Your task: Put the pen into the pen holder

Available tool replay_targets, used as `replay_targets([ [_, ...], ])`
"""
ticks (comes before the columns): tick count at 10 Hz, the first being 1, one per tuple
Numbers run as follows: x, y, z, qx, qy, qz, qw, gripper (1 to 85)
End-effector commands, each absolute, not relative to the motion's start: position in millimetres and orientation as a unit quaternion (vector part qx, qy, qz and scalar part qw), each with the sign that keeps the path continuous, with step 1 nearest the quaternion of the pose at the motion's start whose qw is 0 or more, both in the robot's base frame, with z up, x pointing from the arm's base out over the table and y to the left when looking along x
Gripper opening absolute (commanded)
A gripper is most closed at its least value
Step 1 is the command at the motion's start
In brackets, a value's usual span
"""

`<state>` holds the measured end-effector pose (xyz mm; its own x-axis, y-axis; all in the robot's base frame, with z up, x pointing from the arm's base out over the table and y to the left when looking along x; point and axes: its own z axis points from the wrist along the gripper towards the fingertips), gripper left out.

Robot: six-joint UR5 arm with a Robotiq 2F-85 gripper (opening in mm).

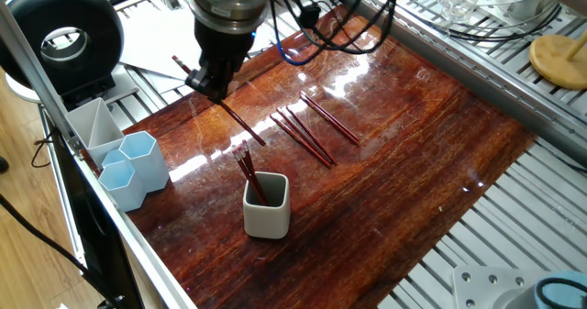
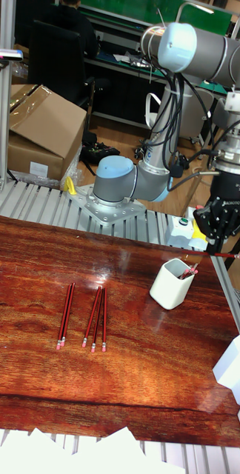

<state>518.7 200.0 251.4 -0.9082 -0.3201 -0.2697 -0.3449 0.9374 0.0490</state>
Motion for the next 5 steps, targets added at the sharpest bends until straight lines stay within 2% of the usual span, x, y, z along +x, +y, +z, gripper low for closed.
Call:
replay_targets([
  [1, 503.3, 205.8, 276.7, -0.184, 0.961, 0.087, 0.186, 1.0],
  [2, 509.6, 220.1, 288.9, -0.192, 0.951, 0.113, 0.214, 1.0],
  [3, 509.4, 222.3, 293.9, -0.201, 0.946, 0.11, 0.228, 1.0],
  [5, 488.7, 205.9, 292.2, -0.203, 0.953, 0.086, 0.207, 1.0],
])
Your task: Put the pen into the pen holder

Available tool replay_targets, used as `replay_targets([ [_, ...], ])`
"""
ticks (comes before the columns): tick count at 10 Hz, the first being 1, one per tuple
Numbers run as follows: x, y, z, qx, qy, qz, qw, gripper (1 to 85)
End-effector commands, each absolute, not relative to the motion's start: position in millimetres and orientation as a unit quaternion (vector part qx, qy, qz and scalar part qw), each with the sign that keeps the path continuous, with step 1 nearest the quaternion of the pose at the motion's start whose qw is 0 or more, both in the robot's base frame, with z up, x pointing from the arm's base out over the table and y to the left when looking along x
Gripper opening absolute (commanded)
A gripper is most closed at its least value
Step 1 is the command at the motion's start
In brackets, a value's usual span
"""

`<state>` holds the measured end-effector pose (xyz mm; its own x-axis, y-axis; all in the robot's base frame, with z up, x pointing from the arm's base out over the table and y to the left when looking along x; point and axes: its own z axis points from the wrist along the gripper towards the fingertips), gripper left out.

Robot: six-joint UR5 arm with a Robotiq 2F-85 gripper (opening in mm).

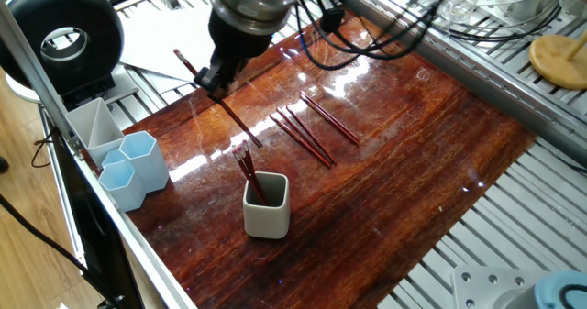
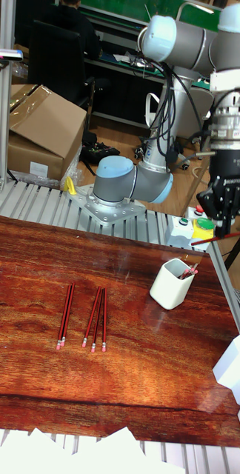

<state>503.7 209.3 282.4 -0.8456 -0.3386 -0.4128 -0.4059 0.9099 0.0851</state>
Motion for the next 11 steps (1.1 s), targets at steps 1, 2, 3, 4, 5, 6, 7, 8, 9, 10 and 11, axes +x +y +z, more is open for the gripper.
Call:
replay_targets([
  [1, 484.7, 192.6, 288.1, -0.211, 0.954, 0.069, 0.203, 1.0],
  [2, 484.3, 191.5, 285.8, -0.213, 0.95, 0.083, 0.211, 1.0],
  [3, 488.4, 198.4, 287.2, -0.214, 0.944, 0.104, 0.228, 1.0],
  [4, 490.9, 202.6, 289.8, -0.21, 0.942, 0.112, 0.235, 1.0],
  [5, 493.5, 200.5, 290.2, -0.208, 0.942, 0.107, 0.239, 1.0],
  [6, 497.1, 201.3, 292.3, -0.205, 0.941, 0.108, 0.247, 1.0],
  [7, 498.9, 203.1, 293.8, -0.202, 0.94, 0.112, 0.251, 1.0],
  [8, 491.7, 191.1, 286.3, -0.197, 0.949, 0.092, 0.23, 1.0],
  [9, 491.8, 185.8, 284.8, -0.195, 0.951, 0.082, 0.227, 1.0],
  [10, 494.7, 190.7, 287.6, -0.193, 0.948, 0.091, 0.235, 1.0],
  [11, 496.1, 191.2, 288.4, -0.192, 0.947, 0.092, 0.239, 1.0],
])
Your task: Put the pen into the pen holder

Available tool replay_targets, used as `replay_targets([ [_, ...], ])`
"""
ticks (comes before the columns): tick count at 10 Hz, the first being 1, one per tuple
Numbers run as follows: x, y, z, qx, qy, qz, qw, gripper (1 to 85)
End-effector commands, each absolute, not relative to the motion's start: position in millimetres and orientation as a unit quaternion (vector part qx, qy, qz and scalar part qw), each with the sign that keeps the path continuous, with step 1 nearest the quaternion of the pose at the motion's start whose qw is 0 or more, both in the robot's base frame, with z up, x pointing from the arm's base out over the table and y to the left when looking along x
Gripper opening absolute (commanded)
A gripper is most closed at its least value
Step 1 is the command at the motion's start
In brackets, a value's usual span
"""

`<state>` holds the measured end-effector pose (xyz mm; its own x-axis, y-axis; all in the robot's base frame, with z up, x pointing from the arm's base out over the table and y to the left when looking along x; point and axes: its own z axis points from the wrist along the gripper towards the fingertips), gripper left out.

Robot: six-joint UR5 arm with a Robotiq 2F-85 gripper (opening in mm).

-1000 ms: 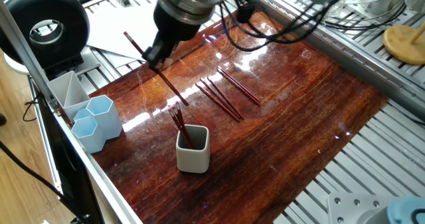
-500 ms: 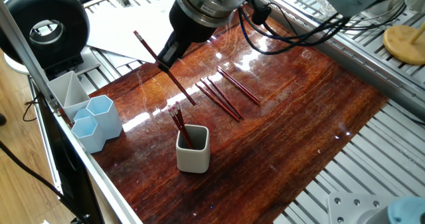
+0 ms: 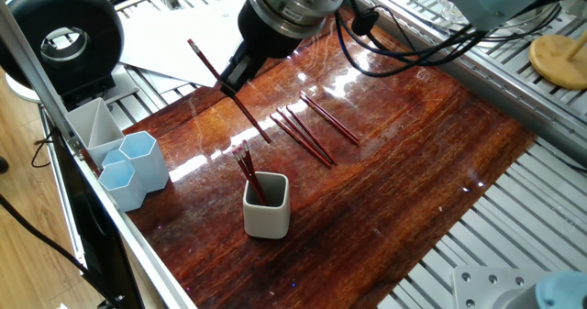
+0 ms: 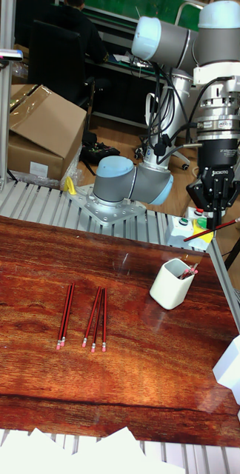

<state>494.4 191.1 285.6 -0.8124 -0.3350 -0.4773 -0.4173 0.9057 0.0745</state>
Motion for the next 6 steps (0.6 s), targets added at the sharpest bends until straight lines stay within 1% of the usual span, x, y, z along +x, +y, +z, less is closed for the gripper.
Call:
replay_targets([
  [1, 496.9, 190.1, 288.4, -0.19, 0.948, 0.09, 0.239, 1.0],
  [4, 504.4, 197.5, 294.6, -0.194, 0.941, 0.101, 0.259, 1.0],
  [6, 504.0, 196.2, 294.0, -0.192, 0.942, 0.099, 0.257, 1.0],
])
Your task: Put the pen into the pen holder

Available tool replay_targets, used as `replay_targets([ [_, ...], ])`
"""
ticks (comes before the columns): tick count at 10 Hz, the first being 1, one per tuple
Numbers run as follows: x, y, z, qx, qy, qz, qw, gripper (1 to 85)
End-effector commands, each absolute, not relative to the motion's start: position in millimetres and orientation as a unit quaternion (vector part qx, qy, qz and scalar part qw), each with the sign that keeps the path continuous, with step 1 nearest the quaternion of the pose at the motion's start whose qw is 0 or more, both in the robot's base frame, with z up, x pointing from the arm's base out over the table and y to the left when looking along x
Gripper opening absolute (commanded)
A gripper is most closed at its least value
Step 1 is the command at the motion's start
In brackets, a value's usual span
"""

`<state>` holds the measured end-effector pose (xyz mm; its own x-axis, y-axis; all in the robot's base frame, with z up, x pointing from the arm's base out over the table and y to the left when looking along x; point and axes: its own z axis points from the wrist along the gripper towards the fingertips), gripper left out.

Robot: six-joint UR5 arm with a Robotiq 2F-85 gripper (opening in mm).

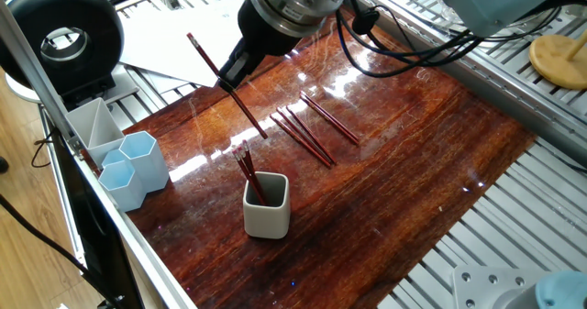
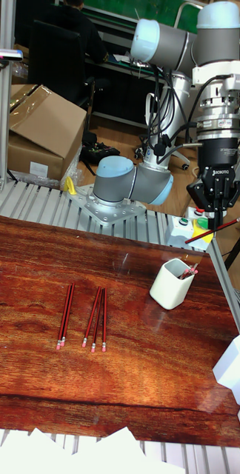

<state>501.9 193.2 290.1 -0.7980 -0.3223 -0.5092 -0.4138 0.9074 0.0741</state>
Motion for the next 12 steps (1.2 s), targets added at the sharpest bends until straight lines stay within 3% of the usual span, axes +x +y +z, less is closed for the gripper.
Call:
replay_targets([
  [1, 504.4, 197.2, 294.5, -0.187, 0.942, 0.102, 0.258, 1.0],
  [5, 502.7, 180.7, 288.7, -0.168, 0.952, 0.075, 0.245, 1.0],
  [8, 501.6, 196.0, 292.7, -0.164, 0.948, 0.107, 0.249, 1.0],
  [12, 503.2, 198.2, 285.9, -0.168, 0.934, 0.108, 0.298, 1.0],
])
